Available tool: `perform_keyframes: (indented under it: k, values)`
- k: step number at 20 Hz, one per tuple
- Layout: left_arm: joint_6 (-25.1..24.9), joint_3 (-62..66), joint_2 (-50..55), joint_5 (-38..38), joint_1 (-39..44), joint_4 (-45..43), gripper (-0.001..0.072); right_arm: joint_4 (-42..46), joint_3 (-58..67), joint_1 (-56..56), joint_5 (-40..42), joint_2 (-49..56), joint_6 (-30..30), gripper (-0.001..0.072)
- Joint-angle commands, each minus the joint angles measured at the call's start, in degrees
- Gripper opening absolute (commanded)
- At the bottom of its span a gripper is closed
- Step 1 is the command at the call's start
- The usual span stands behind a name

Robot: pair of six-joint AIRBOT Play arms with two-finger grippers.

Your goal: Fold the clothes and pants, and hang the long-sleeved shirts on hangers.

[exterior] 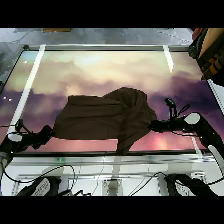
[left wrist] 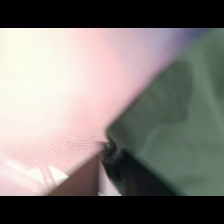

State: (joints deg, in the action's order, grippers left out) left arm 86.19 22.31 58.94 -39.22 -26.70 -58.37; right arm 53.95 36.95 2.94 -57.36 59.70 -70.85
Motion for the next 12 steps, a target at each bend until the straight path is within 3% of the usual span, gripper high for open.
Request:
perform_keyframes:
  k: [1, 6, 9, 12]
  values:
    - [-1.6, 1.1, 0.5, 2.1, -0.1, 3.2, 0.0018, -0.1, 0.6, 0.0, -0.8, -0.1, 0.0, 0.0019]
    - [-18.5, 11.0, -6.8, -4.0, -0.1, 15.6, 0.0018, -0.9, 12.7, 0.0, -10.8, -0.1, 0.0, 0.0019]
    - [-21.3, 20.6, -15.6, -4.5, -0.1, 22.3, 0.0018, -3.7, 24.3, 0.0, -15.9, -1.2, 0.0, 0.0019]
    - [-21.8, 30.4, -25.0, 0.3, -0.2, 22.9, 0.0018, -4.8, 35.0, 0.0, -16.5, -5.7, 0.0, 0.0019]
